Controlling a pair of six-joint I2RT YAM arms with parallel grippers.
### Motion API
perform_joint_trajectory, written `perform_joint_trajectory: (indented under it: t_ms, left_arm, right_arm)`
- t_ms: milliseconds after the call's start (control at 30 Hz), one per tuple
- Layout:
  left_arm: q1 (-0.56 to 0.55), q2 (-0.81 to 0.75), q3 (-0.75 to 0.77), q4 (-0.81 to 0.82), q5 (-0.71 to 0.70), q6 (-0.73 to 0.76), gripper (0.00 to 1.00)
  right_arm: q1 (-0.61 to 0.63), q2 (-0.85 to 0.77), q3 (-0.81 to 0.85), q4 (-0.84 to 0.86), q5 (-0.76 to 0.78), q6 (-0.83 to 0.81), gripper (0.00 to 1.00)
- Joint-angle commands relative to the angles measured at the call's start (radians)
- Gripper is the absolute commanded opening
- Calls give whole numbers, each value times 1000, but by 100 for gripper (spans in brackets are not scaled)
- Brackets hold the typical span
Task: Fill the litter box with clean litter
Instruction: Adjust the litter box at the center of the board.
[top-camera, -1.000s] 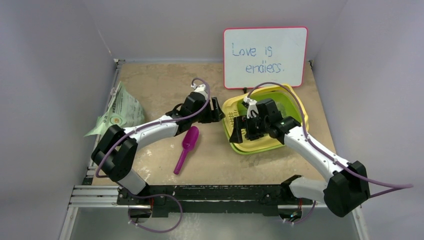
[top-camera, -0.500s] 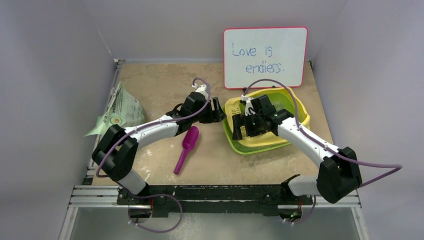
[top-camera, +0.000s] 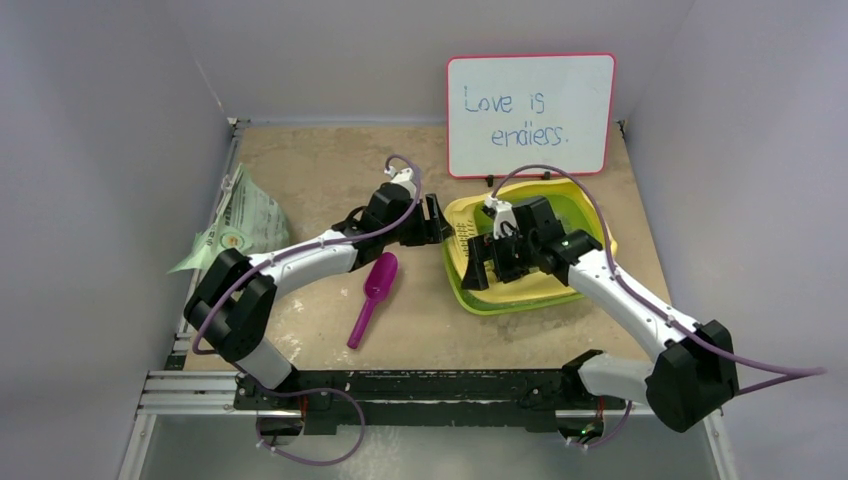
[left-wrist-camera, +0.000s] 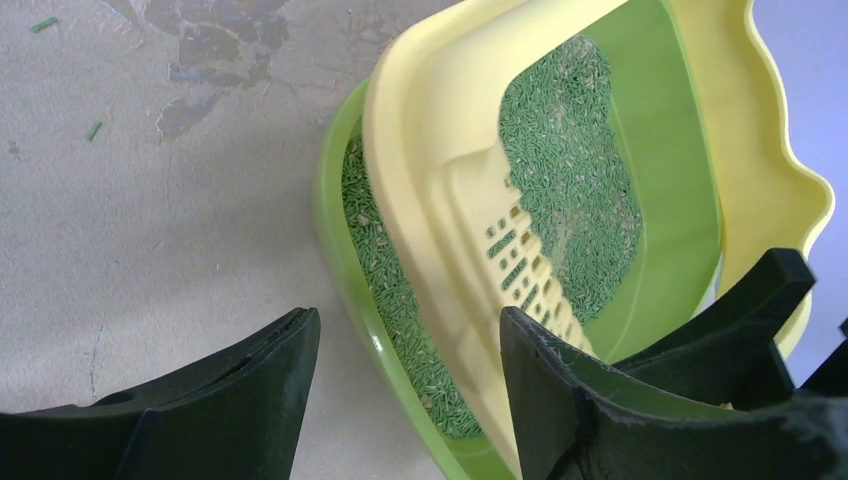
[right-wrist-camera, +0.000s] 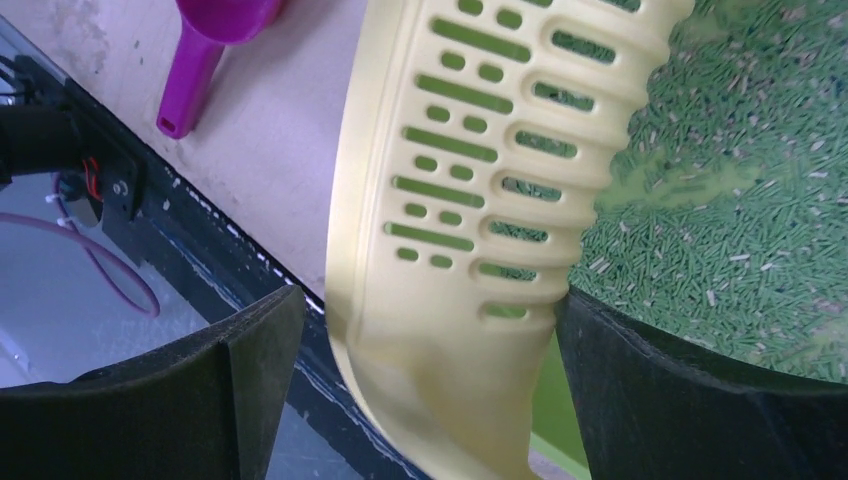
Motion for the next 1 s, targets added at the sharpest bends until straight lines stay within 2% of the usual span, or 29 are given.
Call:
perform_joint_trajectory:
  t_ms: [0, 333, 533, 733, 967]
  left_arm:
    - [3, -1, 35, 55, -3, -11, 66]
    - [2, -15, 16, 79, -25, -25, 69]
    - [4, 9, 11, 106, -6, -38, 70]
    - [3, 26, 7, 129, 9, -47, 70]
    - [2, 38, -1, 139, 17, -54, 68]
  right_arm:
    - [7, -2, -34, 6, -84, 29, 94]
    - [12, 14, -45, 10, -59, 63, 94]
    - [41, 8, -70, 19, 19, 131, 94]
    - [88, 7, -70, 23, 36, 151, 94]
    - [124, 39, -55, 12, 172, 196, 95]
